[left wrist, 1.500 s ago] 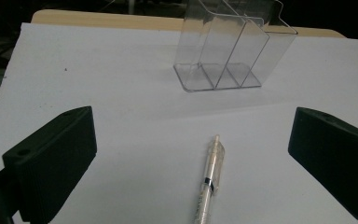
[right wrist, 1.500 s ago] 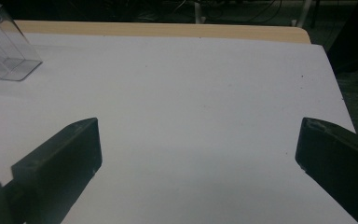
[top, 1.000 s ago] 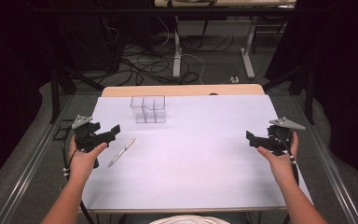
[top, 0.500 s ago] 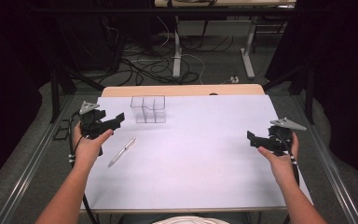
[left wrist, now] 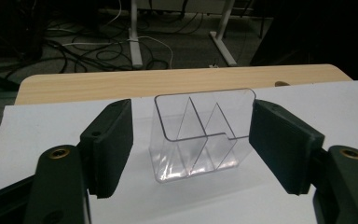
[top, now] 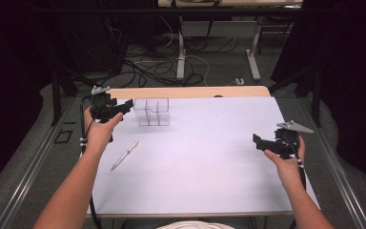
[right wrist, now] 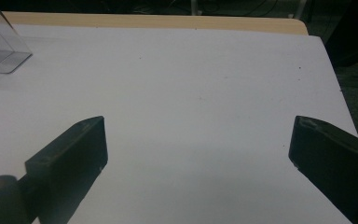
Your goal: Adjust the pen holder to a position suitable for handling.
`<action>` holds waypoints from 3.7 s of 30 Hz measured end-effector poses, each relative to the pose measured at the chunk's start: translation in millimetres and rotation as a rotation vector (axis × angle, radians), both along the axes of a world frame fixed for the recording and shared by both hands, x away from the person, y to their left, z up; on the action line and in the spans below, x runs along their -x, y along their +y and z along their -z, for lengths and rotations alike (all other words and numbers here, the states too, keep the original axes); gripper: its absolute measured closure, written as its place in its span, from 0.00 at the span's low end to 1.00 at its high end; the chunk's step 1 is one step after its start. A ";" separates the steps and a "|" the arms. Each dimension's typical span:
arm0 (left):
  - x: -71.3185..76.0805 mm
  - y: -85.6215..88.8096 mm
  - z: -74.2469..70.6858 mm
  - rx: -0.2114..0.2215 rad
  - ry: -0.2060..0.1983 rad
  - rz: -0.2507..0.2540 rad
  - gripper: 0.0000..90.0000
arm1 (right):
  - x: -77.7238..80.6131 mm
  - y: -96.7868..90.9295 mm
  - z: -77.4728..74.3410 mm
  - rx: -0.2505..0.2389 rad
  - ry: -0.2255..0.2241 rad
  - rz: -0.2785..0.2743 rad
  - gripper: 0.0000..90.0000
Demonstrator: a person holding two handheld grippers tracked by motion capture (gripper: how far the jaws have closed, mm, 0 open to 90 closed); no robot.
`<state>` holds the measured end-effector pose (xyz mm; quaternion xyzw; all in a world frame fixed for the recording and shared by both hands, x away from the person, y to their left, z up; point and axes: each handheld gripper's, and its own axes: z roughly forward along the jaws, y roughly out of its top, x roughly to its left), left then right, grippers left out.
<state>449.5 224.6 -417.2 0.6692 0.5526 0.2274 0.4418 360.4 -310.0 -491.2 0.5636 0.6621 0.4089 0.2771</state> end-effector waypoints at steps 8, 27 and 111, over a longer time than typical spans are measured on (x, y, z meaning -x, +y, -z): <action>-18.8 -0.6 -18.1 0.008 0.082 -0.045 0.42 | -1.0 2.1 2.2 0.001 0.007 -0.014 0.06; -62.2 -7.5 -15.6 0.025 0.216 -0.080 0.46 | -3.1 -2.9 8.5 -0.012 0.024 -0.007 0.07; -94.4 -39.7 49.4 -0.140 0.463 -0.189 0.97 | -5.2 -2.2 13.9 -0.029 0.037 -0.029 0.10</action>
